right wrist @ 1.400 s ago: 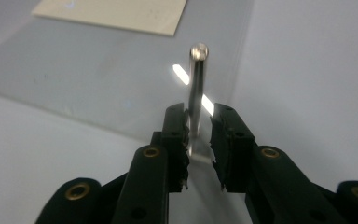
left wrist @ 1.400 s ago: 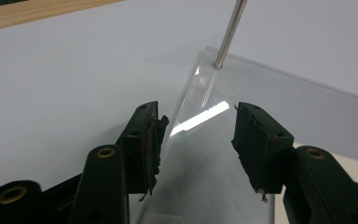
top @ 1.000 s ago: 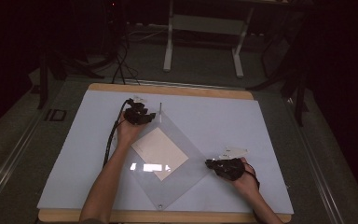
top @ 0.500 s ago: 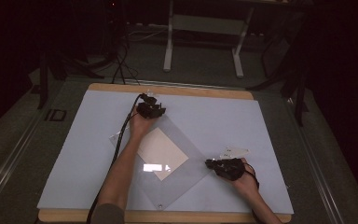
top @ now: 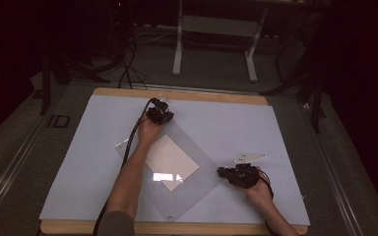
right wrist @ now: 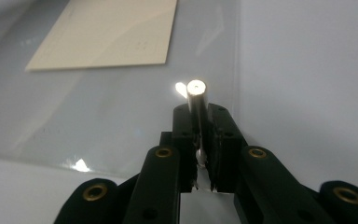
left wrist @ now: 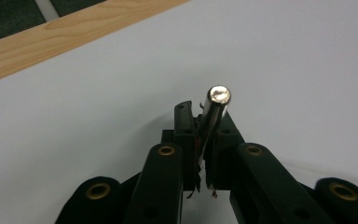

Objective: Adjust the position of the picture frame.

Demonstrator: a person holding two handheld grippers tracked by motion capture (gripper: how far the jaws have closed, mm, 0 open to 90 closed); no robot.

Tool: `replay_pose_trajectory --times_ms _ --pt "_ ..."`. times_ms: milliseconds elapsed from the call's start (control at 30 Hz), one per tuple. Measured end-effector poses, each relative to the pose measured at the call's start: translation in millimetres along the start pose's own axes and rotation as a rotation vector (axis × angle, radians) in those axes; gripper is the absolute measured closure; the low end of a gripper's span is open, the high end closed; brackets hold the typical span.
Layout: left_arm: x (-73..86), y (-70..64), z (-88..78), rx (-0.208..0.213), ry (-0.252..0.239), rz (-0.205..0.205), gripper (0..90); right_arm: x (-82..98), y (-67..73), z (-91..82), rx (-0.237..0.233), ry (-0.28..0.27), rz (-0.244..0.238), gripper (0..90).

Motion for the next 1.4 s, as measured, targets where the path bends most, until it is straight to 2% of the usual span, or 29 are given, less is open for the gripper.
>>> replay_pose_trajectory --times_ms 67,100,167,267,500,567,667,767,900,933,967,1000,1033,1067,1133,1233,1300,1367,1400 --pt "1.1 3.5 -6.4 0.02 0.001 0.0 85.1 -5.3 -1.3 -5.0 0.003 -0.018 0.016 82.4" --pt "1.8 6.7 -12.3 0.044 -0.001 -0.007 85.1 -7.9 -2.4 -7.3 0.008 -0.029 0.022 82.2" --pt "3.6 11.8 -23.4 0.082 -0.002 0.007 85.1 -17.5 -7.7 -16.3 0.016 -0.068 0.046 81.2" --pt "5.1 17.3 -43.0 0.115 -0.015 0.022 85.1 -34.0 -19.6 -28.3 0.056 -0.113 0.066 80.1" --pt "8.5 22.8 -87.9 0.137 -0.005 0.064 85.0 -76.4 -55.6 -42.8 0.107 -0.155 0.108 80.0" --pt "11.7 22.3 -100.0 0.129 0.004 0.073 84.8 -86.7 -67.0 -40.7 0.118 -0.157 0.123 80.0" --pt "25.8 20.0 -111.5 0.116 0.033 0.076 84.8 -98.4 -83.8 -28.8 0.125 -0.14 0.145 80.3" --pt "47.6 19.8 -112.1 0.11 0.06 0.061 84.7 -104.9 -97.1 -7.9 0.132 -0.107 0.163 80.5" --pt "76.3 32.1 -91.1 0.061 0.091 -0.022 84.2 -100.7 -104.6 31.2 0.15 -0.037 0.177 80.7" --pt "82.5 34.7 -85.3 0.063 0.095 -0.041 84.4 -97.2 -104.8 41.1 0.153 -0.016 0.175 81.4" --pt "84.7 35.6 -83.7 0.076 0.065 -0.055 84.2 -91.3 -106.7 51.4 0.173 0.016 0.179 82.3" --pt "85.0 35.0 -83.3 0.07 0.055 -0.059 83.0 -85.0 -109.5 58.7 0.172 0.022 0.196 82.0" --pt "84.8 33.8 -83.1 0.05 0.057 -0.041 83.4 -83.1 -111.4 58.7 0.137 -0.017 0.232 81.0" --pt "84.5 32.9 -83.1 0.041 0.059 -0.036 83.8 -82.0 -111.6 58.3 0.13 -0.031 0.236 81.1" --pt "84.6 33.5 -83.4 0.045 0.059 -0.041 83.8 -82.2 -109.1 58.4 0.163 -0.021 0.21 81.9" --pt "81.1 31.9 -84.8 0.024 0.062 -0.03 84.1 -83.4 -108.5 56.5 0.17 -0.015 0.202 82.0" --pt "78.5 30.8 -85.5 0.024 0.051 -0.03 84.0 -85.3 -106.6 50.8 0.178 -0.03 0.188 81.9" --pt "80.8 30.4 -80.4 0.016 0.075 -0.019 84.5 -82.6 -107.0 51.8 0.176 -0.009 0.182 82.3" --pt "81.2 31.1 -80.2 0.025 0.065 -0.036 84.4 -80.1 -108.2 54.4 0.176 0.003 0.182 82.3"
Point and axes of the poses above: each handheld gripper's, and its own axes: z roughly forward along the jaws, x roughly out of its underside, y roughly to its left, the point moved 6 cm from there along z, roughly forward along the jaws, and after that the axes turned 3 degrees about y, right-handed, at the moved point
